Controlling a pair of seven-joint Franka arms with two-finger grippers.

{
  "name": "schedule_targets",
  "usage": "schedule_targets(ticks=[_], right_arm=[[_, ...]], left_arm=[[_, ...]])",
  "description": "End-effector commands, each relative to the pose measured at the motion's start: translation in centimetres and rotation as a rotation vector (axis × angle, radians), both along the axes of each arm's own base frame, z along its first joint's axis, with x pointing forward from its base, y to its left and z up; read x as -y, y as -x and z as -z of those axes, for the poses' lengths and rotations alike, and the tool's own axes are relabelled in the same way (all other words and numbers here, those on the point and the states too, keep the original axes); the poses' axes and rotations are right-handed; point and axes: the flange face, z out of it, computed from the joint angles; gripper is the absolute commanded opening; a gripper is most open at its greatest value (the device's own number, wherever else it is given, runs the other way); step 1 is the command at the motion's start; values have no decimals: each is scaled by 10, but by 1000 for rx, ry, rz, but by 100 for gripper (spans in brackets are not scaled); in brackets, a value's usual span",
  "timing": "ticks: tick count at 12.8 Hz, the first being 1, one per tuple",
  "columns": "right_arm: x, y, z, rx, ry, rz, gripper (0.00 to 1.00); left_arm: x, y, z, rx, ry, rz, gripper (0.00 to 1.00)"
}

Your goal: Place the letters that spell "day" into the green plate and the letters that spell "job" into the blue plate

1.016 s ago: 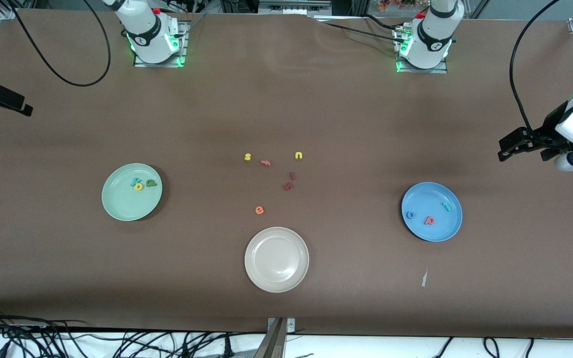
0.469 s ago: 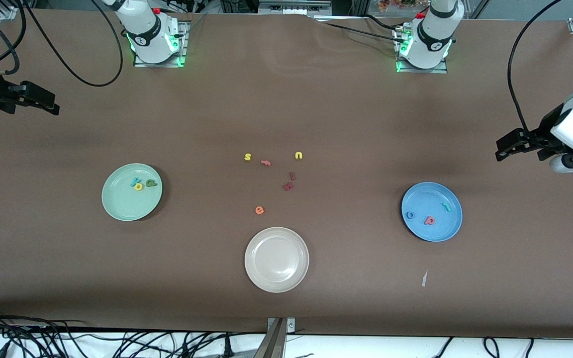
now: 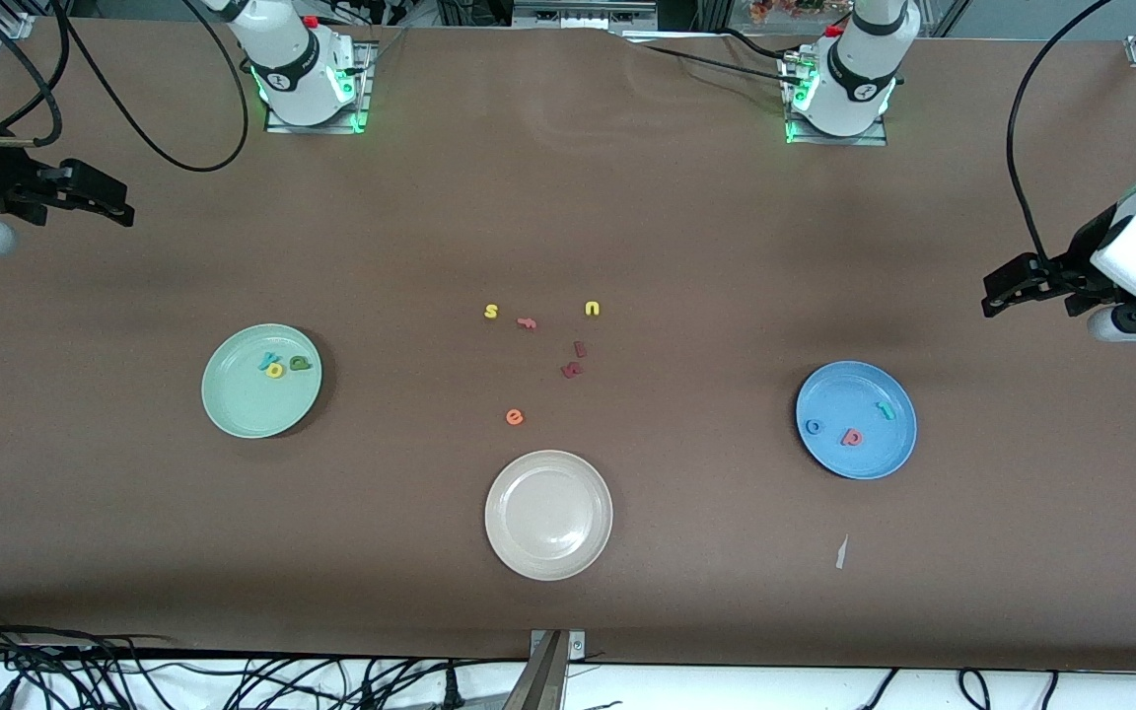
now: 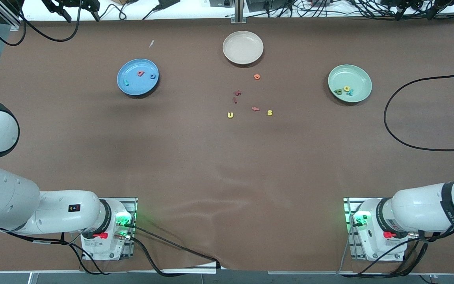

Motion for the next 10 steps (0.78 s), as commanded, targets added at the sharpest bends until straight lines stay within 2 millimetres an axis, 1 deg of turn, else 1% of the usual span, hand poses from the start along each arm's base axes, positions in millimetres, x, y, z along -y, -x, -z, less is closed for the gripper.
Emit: schedule_targets(ticks=[1,5,8,10], right_arm=[[4,7,-2,-7,17,18,100],[4,8,-1,-13,19,21,100],[14,10,-3,-18,19,24,100],[17,9,-3,-15,24,27,100]], left_arm=[[-4,3,-5,-1,10,13,100],[-6,2,-4,-2,12,7,100],[-6,-5,-4,4,12,7,100],[-7,-5,-5,5,12,6,100]])
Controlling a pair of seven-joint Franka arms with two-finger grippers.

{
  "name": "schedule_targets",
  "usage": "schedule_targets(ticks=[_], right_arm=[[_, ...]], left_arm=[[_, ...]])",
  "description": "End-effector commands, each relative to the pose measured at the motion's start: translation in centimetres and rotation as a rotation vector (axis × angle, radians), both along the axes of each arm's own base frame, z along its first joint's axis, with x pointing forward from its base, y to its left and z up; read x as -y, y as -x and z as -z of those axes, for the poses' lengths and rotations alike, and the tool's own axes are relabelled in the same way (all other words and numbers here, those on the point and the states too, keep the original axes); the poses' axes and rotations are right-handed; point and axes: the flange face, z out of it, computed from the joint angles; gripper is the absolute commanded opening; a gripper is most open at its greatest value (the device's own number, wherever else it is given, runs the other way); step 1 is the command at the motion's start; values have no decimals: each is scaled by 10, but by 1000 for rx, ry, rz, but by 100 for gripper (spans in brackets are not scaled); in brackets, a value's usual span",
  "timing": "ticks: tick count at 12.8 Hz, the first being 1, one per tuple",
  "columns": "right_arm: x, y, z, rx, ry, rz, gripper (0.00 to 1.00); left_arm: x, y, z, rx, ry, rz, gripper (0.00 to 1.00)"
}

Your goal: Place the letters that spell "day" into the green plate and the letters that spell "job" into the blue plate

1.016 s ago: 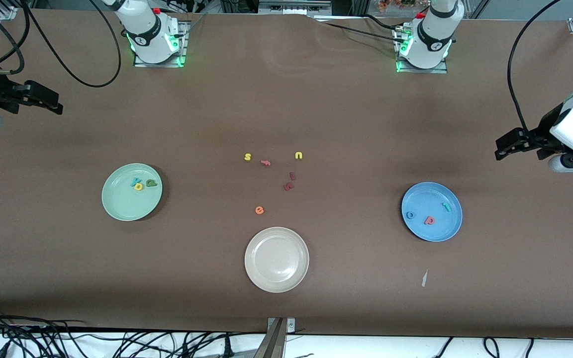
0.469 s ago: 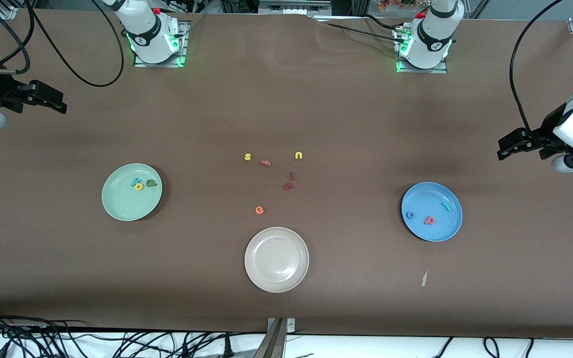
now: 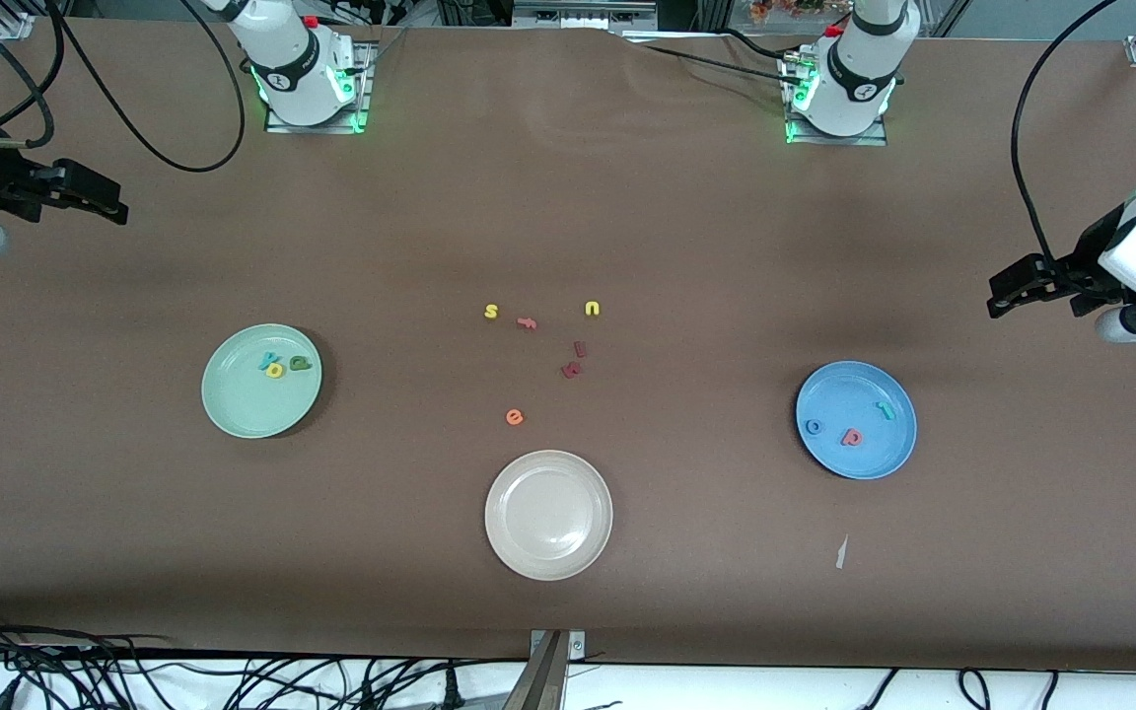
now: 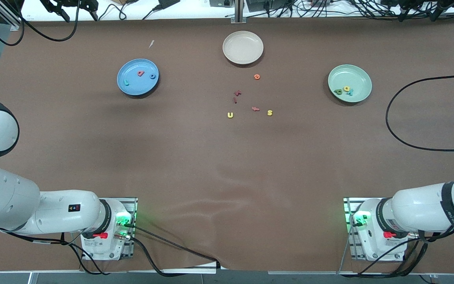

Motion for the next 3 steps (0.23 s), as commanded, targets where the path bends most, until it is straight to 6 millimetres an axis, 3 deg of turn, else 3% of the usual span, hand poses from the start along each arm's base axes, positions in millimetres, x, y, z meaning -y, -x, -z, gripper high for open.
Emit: schedule_targets(ticks=[1,3], right_arm=[[3,8,-5,-2,16,5,100],[3,9,-6,0,16,5,100]], left_arm=[[-3,-4,-4,4,12,12,100],[-2,-4,-4,4,13,12,100]])
